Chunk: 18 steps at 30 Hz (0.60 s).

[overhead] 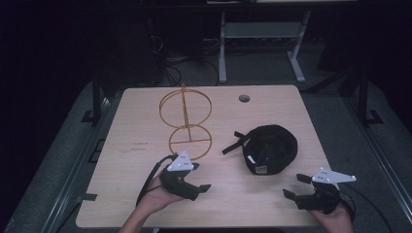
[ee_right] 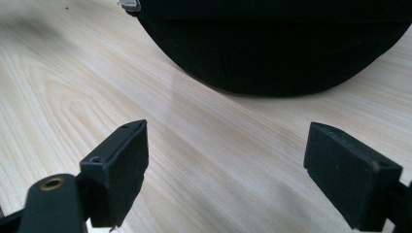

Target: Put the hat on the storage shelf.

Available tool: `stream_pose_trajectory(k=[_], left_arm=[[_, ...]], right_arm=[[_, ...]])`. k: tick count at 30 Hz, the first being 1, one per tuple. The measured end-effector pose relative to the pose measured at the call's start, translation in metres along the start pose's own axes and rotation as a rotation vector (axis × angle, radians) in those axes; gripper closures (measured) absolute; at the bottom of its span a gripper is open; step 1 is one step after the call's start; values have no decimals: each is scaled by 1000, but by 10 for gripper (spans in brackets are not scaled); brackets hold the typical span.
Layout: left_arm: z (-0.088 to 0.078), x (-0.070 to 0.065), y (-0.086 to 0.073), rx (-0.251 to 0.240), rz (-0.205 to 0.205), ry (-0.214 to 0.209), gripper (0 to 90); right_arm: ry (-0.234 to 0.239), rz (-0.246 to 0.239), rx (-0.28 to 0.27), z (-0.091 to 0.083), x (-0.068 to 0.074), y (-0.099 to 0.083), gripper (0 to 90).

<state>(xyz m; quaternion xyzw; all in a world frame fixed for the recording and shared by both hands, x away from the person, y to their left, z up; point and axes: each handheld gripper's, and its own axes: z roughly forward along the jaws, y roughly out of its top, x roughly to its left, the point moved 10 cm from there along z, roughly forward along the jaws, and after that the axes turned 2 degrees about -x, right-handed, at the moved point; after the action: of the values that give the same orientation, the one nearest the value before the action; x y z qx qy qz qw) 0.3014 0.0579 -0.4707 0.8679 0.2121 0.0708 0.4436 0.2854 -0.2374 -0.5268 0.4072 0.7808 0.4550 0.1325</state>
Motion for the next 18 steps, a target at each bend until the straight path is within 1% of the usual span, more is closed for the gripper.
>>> stream_pose_trajectory(k=[2, 3, 4, 5, 6, 7, 8, 9, 10, 11, 13, 18], left_arm=[[4, -3, 7, 4, 16, -7, 190], [4, -3, 7, 4, 16, -7, 190], [8, -5, 15, 4, 28, -18, 190], [10, -7, 19, 1, 29, -26, 192], [10, -7, 19, 1, 29, -26, 192], [16, -10, 25, 13, 51, -34, 192], [16, -10, 25, 13, 51, -34, 192], [21, -13, 31, 26, 71, -45, 192], [21, -13, 31, 26, 71, -45, 193], [26, -15, 37, 35, 88, -50, 193], [31, -17, 44, 38, 92, -61, 194], [44, -27, 59, 45, 125, -80, 196]], right_arm=[[3, -4, 2, 0, 0, 0, 161], [3, -5, 4, 0, 1, 0, 160], [2, -7, 8, 0, 1, -1, 161], [2, -8, 10, 0, 0, -1, 161], [2, -8, 10, 0, 0, -1, 161], [5, -4, 8, 0, 0, -1, 160], [5, -4, 8, 0, 0, -1, 160], [8, -5, 5, 0, 0, -1, 161], [8, -5, 5, 0, 0, -1, 161], [9, -14, 10, 1, 0, -2, 161], [9, -18, 14, 1, 0, -2, 161], [13, -10, 8, 0, 0, -1, 161]])
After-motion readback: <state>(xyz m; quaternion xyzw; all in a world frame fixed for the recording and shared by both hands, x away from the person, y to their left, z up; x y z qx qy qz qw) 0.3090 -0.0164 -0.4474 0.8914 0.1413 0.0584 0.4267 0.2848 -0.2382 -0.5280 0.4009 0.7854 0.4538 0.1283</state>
